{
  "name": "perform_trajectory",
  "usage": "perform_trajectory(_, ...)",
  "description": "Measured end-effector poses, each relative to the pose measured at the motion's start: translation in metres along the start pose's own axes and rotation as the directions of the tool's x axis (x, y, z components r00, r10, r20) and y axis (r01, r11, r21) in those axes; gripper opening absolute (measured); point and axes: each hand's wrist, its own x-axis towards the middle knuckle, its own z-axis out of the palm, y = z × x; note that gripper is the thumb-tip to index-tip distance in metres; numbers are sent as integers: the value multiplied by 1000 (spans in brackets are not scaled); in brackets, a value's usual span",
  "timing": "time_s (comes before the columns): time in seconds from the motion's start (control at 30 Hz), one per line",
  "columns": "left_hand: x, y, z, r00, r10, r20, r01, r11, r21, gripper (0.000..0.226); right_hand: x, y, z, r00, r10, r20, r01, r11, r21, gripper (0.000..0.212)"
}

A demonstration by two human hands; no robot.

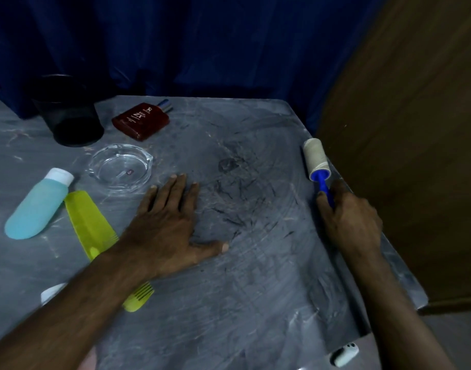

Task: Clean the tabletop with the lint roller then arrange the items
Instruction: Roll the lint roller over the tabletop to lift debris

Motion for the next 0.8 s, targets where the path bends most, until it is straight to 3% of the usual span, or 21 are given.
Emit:
perform_trajectory(0.5,0,-2,0,1000,8,1,-8,1000,-9,145,-1,10,-6,994,108,-2,-108,994,-6,40)
perform_trajectory(0.8,-1,2,-4,1000,-6,16,6,1000,1,143,1,-31,14,995,-84,49,83,996,14,42)
